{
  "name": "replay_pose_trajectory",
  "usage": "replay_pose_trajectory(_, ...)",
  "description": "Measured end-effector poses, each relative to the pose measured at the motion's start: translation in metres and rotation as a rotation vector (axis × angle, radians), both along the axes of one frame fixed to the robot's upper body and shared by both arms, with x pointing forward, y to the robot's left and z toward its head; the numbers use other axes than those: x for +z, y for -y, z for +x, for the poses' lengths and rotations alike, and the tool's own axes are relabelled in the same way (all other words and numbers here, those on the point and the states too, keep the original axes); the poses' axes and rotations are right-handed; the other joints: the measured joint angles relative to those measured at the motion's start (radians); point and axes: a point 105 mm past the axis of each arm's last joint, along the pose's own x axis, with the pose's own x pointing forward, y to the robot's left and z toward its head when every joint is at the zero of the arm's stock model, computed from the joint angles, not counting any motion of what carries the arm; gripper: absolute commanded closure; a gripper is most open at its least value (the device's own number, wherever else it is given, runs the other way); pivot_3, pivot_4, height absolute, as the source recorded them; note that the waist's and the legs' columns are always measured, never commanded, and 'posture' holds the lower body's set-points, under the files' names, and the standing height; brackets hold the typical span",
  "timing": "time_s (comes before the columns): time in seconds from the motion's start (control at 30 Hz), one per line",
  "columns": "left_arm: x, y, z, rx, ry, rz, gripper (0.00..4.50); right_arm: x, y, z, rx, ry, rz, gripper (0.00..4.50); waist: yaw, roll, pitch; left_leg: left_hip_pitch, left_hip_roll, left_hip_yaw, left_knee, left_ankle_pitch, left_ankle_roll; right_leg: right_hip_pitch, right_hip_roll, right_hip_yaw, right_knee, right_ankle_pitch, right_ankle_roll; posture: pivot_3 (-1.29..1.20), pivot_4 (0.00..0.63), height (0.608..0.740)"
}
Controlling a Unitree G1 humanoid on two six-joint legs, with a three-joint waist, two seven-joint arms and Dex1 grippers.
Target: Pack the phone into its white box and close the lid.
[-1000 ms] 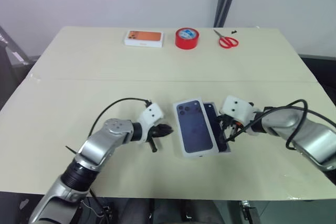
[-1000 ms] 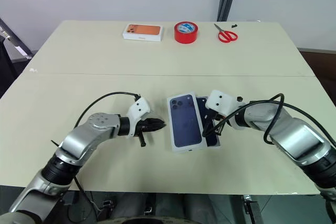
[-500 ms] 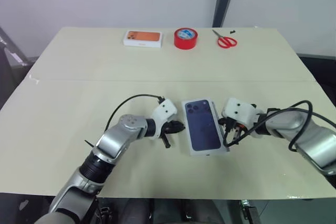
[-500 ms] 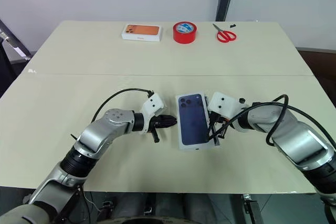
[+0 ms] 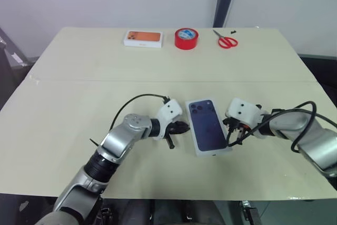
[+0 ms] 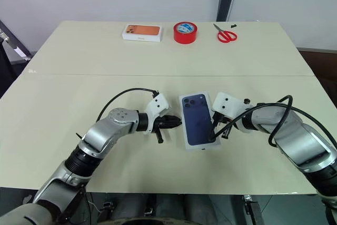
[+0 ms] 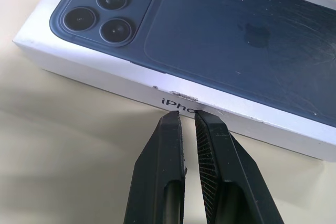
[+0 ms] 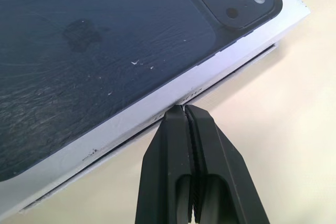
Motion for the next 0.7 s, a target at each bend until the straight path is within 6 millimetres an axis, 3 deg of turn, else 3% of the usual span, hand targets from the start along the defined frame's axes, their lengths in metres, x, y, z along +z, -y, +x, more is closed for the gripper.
replay_pose_trajectory(0.7, 0.0025, 0.0053, -0.0005, -0.007, 0.001, -0.012, 4.03, -0.0073, 0.0065, 0.0004, -0.035, -0.011, 0.001, 4.44, 0.001, 0.000, 0.000, 0.000, 0.000, 0.000, 0.000, 0.000, 0.000, 0.000, 0.000, 0.000, 0.000, 0.000, 0.000, 0.00, 0.150, 0.733)
